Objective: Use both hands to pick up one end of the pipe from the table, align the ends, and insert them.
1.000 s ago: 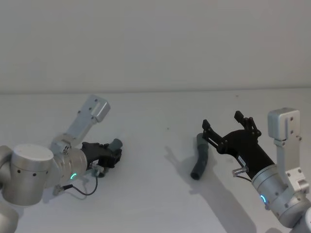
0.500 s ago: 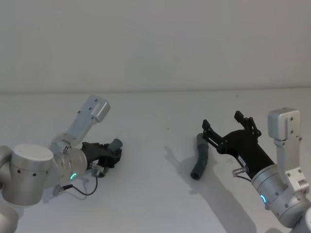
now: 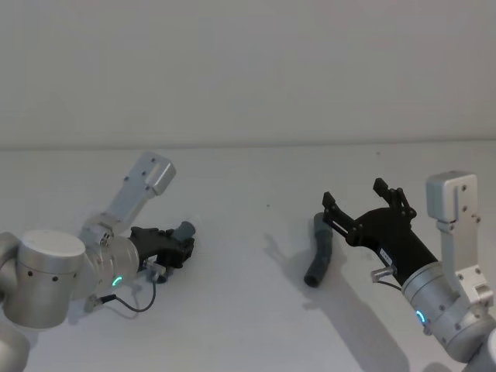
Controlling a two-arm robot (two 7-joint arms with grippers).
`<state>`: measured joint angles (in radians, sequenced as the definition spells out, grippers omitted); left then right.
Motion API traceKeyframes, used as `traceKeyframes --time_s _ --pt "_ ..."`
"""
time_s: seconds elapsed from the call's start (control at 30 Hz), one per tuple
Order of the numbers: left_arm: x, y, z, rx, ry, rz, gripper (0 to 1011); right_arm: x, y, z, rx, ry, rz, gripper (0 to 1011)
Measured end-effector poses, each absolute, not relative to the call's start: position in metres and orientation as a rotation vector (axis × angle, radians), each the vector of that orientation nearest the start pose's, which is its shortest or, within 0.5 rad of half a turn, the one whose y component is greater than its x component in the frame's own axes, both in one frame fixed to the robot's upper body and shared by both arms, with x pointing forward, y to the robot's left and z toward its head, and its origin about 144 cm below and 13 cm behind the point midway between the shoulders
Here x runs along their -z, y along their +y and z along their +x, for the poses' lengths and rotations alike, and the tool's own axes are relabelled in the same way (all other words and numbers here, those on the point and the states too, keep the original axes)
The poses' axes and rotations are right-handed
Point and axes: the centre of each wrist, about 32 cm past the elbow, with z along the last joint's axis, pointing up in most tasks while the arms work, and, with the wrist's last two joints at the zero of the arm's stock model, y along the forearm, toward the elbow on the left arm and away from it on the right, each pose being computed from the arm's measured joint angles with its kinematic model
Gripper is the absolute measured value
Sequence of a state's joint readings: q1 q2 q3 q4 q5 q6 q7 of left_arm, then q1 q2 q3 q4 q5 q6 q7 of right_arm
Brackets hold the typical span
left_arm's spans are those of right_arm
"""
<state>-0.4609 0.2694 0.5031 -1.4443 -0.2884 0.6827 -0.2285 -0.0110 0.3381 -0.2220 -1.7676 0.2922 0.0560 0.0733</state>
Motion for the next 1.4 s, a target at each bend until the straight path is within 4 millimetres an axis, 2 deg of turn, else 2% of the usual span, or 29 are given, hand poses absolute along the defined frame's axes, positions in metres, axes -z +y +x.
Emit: traceKeyframes --time_s 0.4,0.83,1.4 --pt "-1.231 0.168 0.549 -0.936 0.22 0.512 341 -1.204 -0.24 0.452 1.203 0.03 -0.053 1001" --pt "-1.231 0.168 0.549 -0.936 0.22 0.512 341 -1.227 -0.236 0.47 1.157 0.167 -0.204 1002" --pt "-1.231 0.168 0.549 -0.936 0.22 0.512 341 -1.233 -0.217 0.493 1.172 0.228 -0.436 1002"
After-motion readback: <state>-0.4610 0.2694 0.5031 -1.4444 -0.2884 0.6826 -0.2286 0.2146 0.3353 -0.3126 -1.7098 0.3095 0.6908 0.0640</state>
